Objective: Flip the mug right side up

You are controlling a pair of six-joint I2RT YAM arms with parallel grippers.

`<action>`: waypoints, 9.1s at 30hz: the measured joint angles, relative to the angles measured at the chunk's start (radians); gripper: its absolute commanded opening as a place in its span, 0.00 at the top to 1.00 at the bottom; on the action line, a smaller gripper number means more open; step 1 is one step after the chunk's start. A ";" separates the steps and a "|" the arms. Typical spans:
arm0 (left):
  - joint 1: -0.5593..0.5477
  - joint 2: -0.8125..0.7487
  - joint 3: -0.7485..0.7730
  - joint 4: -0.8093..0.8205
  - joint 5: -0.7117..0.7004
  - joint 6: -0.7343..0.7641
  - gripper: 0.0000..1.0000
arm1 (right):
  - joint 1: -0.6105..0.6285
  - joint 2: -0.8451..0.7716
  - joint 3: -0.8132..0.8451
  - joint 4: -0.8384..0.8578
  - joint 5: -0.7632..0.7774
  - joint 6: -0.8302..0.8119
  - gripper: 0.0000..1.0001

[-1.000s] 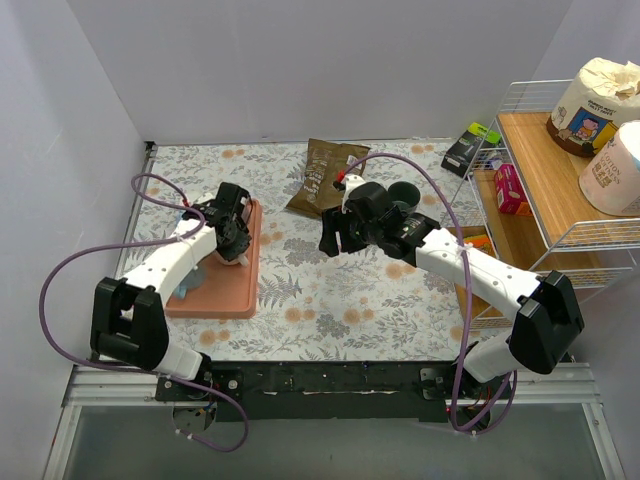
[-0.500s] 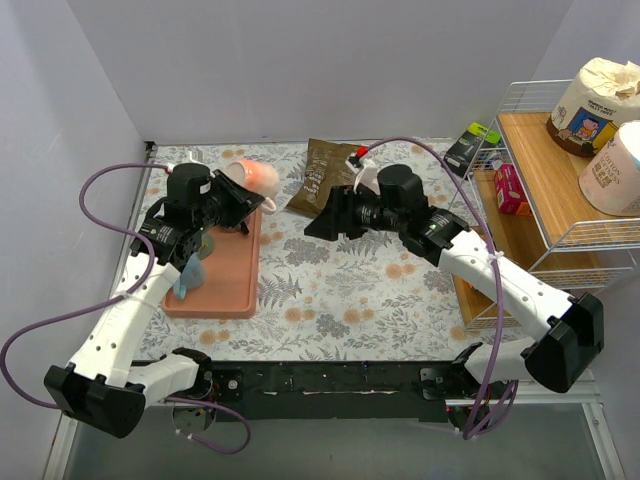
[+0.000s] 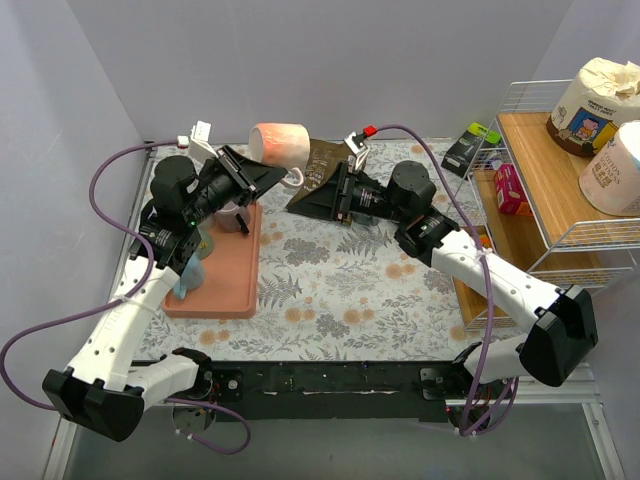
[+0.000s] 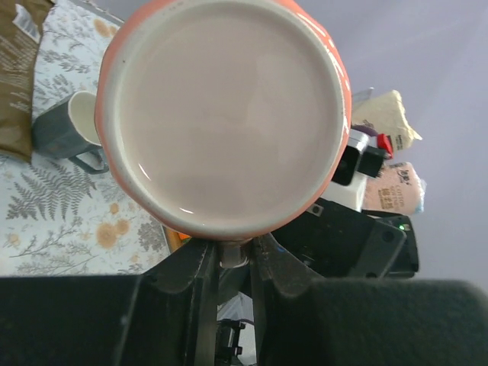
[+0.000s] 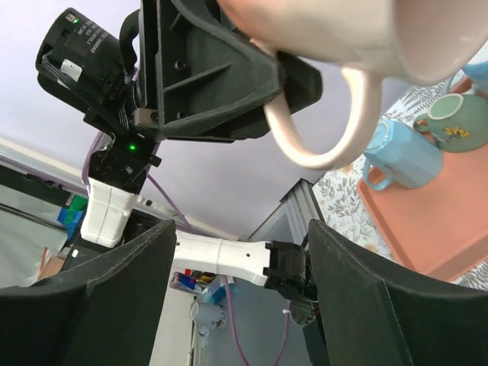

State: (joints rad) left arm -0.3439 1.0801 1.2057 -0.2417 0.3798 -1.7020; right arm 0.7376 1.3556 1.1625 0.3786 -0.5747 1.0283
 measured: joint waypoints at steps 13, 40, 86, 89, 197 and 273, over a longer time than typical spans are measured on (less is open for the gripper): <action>0.000 -0.057 -0.075 0.169 0.154 -0.052 1.00 | -0.025 0.056 -0.044 0.293 -0.002 0.158 0.29; 0.003 -0.090 -0.173 0.286 0.203 -0.031 0.37 | -0.062 0.129 -0.054 0.426 -0.051 0.317 0.99; -0.002 -0.066 0.035 -0.468 -0.526 0.274 0.02 | 0.081 0.341 0.046 -0.873 0.945 -0.492 0.99; -0.002 -0.081 0.017 -0.470 -0.526 0.265 0.02 | 0.081 0.408 0.096 -0.872 0.962 -0.502 0.99; 0.072 0.711 0.095 -0.342 -0.790 0.385 0.79 | -0.090 0.097 0.229 -0.954 0.532 -0.505 0.34; 0.013 0.019 -0.086 0.311 0.125 -0.177 1.00 | -0.084 0.148 0.070 0.261 0.080 0.297 0.99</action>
State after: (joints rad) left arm -0.3305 1.0996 1.1194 0.0692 0.5045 -1.8793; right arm 0.6540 1.5032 1.2327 0.6399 -0.4942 1.3254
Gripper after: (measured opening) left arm 0.163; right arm 0.127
